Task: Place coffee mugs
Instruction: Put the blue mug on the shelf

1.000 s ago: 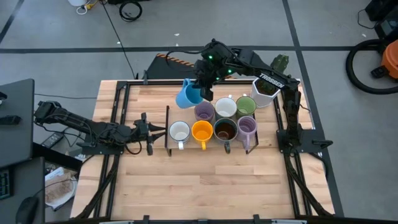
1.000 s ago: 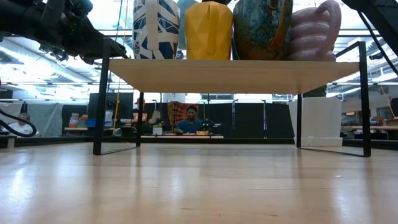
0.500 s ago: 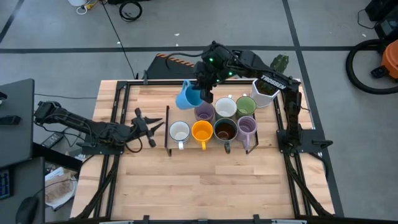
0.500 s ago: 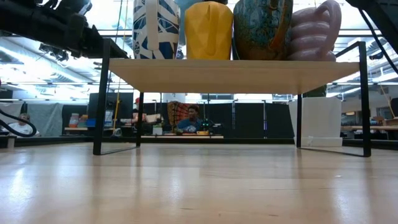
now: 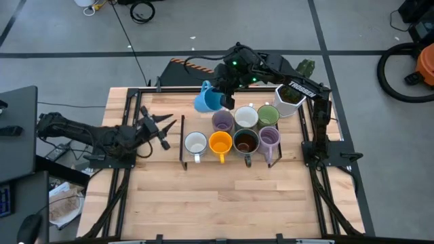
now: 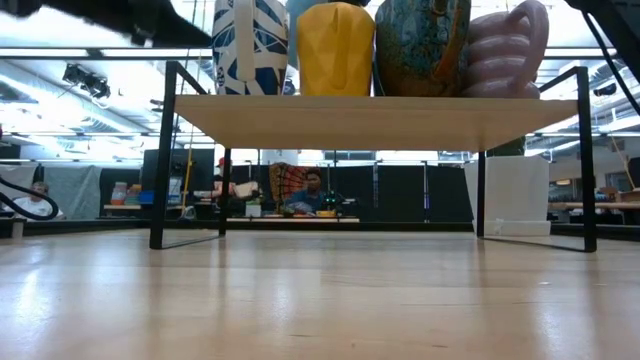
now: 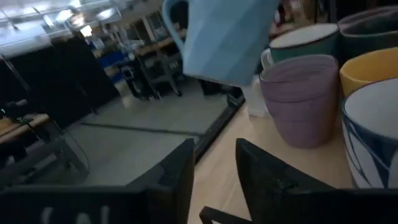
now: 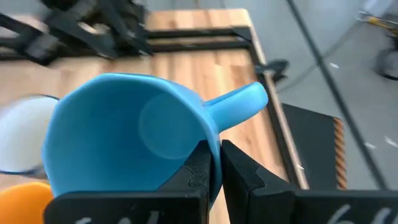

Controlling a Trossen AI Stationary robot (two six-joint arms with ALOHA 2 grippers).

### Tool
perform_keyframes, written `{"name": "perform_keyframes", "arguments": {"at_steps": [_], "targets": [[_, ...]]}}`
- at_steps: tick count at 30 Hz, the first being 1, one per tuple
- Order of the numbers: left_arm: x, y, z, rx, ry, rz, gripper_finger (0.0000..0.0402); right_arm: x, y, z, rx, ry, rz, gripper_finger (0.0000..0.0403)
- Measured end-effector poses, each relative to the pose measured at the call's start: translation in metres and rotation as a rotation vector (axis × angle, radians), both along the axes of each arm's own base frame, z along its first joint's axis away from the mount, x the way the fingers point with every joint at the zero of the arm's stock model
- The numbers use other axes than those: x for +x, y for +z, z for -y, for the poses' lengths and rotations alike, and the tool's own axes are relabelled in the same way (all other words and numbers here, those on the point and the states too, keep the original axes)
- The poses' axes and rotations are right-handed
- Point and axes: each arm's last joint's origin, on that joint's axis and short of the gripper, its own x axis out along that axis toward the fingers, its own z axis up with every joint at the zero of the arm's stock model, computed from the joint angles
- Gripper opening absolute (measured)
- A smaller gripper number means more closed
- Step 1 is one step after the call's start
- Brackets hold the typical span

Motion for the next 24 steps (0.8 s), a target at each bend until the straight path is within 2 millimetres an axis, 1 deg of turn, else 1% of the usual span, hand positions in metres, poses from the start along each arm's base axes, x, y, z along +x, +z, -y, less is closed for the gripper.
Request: {"name": "perform_keyframes", "arguments": {"at_steps": [4,11,15,18,21,24], "targets": [[0.007,0.029,-0.007,-0.021,0.002,-0.061,0.0156,-0.003,-0.001,0.007,-0.030,-0.021,-0.017,0.0026],[0.018,0.067,-0.019,-0.038,-0.058,-0.134,0.0208,-0.002,-0.002,0.014,-0.019,0.029,-0.004,0.0025],[0.023,0.080,-0.026,-0.052,-0.070,-0.181,0.0230,0.000,-0.001,0.012,0.025,0.044,0.032,0.0025],[0.023,0.086,-0.027,-0.056,-0.082,-0.177,0.0237,0.004,0.002,0.007,0.044,0.056,0.068,0.0025],[0.023,0.088,-0.026,-0.073,-0.102,-0.165,0.0237,0.013,-0.003,0.003,0.074,0.054,0.078,0.0025],[0.021,0.088,-0.025,-0.094,-0.120,-0.169,0.0234,0.025,-0.015,0.000,0.097,0.054,0.056,0.0025]]}}
